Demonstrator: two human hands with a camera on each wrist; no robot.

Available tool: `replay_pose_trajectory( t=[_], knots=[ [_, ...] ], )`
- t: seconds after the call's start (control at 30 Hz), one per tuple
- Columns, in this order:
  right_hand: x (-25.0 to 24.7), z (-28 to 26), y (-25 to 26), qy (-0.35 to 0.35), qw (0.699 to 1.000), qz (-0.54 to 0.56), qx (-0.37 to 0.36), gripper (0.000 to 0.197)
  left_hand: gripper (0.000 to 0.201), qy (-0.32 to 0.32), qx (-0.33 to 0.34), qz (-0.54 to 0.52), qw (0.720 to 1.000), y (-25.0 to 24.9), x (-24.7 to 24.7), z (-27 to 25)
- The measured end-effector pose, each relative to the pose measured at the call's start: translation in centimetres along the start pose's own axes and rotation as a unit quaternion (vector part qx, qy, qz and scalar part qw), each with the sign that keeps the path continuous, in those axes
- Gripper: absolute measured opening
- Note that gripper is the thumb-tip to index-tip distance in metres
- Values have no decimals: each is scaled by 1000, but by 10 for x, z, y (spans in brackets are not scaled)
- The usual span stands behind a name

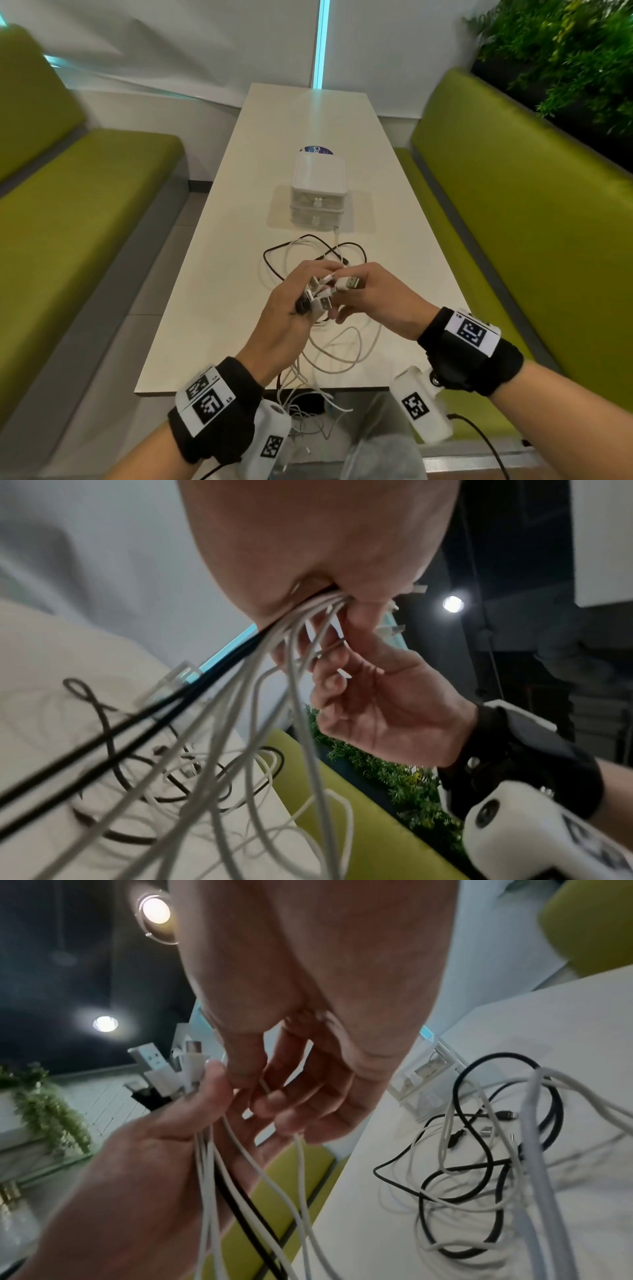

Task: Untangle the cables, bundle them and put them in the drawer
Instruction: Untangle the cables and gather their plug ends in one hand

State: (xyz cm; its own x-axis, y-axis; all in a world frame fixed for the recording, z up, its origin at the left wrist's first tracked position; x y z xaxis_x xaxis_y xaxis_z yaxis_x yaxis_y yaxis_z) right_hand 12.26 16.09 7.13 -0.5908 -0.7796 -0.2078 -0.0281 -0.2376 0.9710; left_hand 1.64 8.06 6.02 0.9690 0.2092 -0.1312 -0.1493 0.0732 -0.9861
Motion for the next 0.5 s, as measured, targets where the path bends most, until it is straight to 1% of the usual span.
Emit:
replay_pose_trajectory(
  t=[0.07,0.2,0.3,0.4,0.47,0.5],
  knots=[
    [1,3,-1,-3,999,-34,-12,20,41,-9,-21,-39,999,3,-1,-1],
    [5,9,-4,-24,996,-77,-25,23,36,-47,-53,-99,993,11,-5,0],
    [11,11,-1,-20,994,-89,-53,18,36,-67,-67,-135,986,17,-6,0],
    [13,13,2,-42,993,-64,-89,14,36,-67,-73,-154,983,20,-9,0],
    [12,13,0,-63,993,-35,-94,13,34,-61,-65,-155,984,19,-9,0],
    [13,13,0,-67,993,-26,-91,13,36,-62,-61,-156,984,18,-10,-1]
  ],
)
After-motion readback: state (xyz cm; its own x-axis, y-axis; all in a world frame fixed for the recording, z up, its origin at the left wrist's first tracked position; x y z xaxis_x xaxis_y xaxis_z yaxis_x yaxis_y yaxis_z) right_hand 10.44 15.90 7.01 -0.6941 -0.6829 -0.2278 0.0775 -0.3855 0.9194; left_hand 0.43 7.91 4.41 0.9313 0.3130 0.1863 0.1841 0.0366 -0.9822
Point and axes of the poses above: each hand's wrist, its own z-axis towards the middle knuckle, its own x-axis out of the palm, y = z × x, the point moved 5 cm from there along z, towards the middle knuckle, and after that the axes turned 15 degrees about -x, right-handed, at the moved point
